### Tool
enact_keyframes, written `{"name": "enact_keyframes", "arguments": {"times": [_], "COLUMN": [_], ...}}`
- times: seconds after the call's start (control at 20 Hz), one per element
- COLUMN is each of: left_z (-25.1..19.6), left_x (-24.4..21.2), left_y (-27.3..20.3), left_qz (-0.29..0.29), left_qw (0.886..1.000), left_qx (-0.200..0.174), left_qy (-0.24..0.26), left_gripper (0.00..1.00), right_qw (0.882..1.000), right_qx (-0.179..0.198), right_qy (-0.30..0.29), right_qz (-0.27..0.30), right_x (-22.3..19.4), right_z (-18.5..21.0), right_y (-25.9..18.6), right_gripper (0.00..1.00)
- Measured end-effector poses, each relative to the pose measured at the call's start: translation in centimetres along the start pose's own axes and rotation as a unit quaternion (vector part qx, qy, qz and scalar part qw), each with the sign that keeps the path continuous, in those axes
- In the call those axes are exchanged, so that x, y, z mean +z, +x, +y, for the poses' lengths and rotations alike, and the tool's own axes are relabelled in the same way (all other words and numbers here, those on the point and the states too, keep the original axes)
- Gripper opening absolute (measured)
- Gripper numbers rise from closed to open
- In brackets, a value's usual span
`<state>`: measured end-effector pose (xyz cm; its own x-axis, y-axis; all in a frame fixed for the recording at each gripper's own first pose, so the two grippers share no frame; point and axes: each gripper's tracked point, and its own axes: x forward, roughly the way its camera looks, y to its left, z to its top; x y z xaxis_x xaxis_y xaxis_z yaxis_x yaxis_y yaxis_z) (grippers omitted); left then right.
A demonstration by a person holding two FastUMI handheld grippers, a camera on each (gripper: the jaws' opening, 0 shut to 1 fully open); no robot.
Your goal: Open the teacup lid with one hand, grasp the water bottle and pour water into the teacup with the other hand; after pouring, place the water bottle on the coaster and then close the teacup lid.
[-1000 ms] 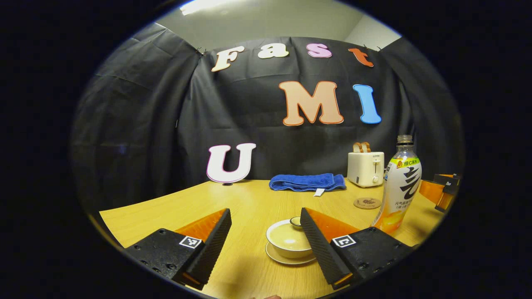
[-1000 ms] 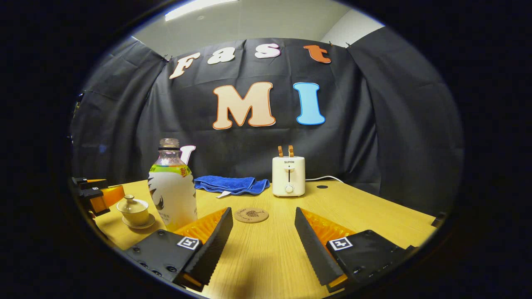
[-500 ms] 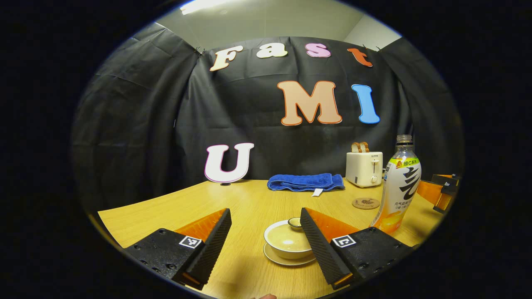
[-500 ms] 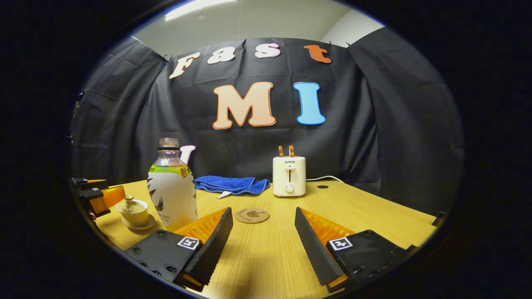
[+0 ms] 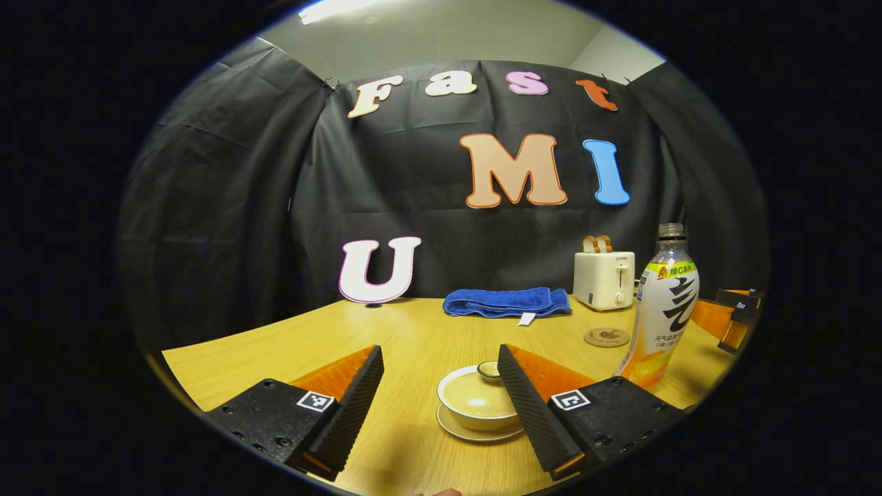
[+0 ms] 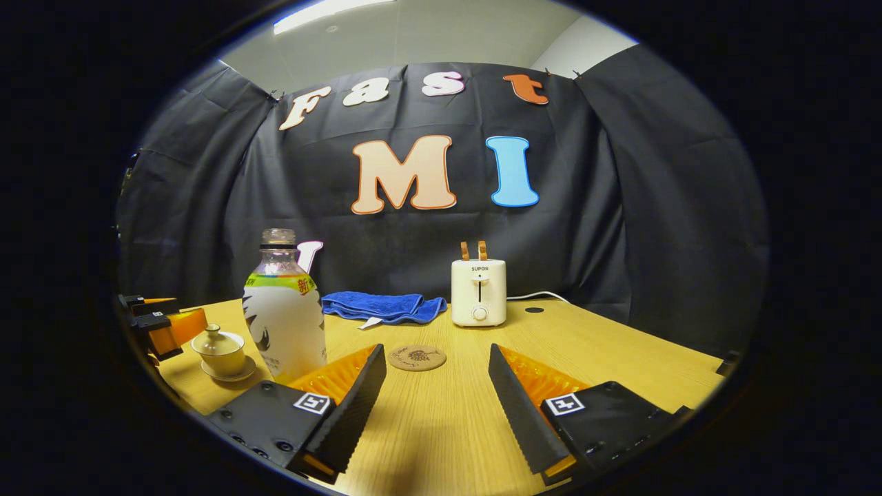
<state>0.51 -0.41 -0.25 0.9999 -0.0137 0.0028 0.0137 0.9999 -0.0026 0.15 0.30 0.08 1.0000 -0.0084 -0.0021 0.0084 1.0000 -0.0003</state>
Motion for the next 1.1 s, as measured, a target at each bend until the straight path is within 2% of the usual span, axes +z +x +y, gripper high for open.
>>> {"name": "enact_keyframes", "arguments": {"times": [0.15, 0.2, 0.45, 0.55, 0.85, 1.1], "left_z": [0.0, 0.0, -1.3, -1.8, -4.3, -4.5], "left_x": [0.0, 0.1, 1.2, 2.1, -0.5, -2.5], "left_y": [-0.1, 0.0, 0.4, 0.7, 1.9, 2.2], "left_qz": [-0.001, -0.002, -0.01, -0.016, 0.052, 0.1], "left_qw": [1.0, 1.0, 0.999, 0.998, 0.995, 0.992], "left_qx": [-0.001, -0.002, -0.031, -0.039, -0.077, -0.077], "left_qy": [0.0, 0.0, 0.022, 0.037, 0.039, 0.031], "left_gripper": [0.98, 0.98, 1.0, 0.98, 0.87, 0.82], "right_qw": [1.0, 1.0, 1.0, 1.0, 1.0, 1.0], "right_qx": [0.003, 0.005, 0.012, 0.013, 0.016, 0.021], "right_qy": [0.0, 0.0, 0.0, 0.0, 0.0, 0.0], "right_qz": [0.001, 0.0, 0.001, 0.002, 0.001, 0.002], "right_x": [0.0, 0.0, -0.1, -0.1, -0.1, -0.2], "right_z": [0.2, 0.2, 0.3, 0.4, 0.6, 0.8], "right_y": [0.0, 0.0, 0.2, 0.3, 0.4, 0.5], "right_gripper": [0.96, 0.98, 0.96, 0.96, 0.98, 0.98]}}
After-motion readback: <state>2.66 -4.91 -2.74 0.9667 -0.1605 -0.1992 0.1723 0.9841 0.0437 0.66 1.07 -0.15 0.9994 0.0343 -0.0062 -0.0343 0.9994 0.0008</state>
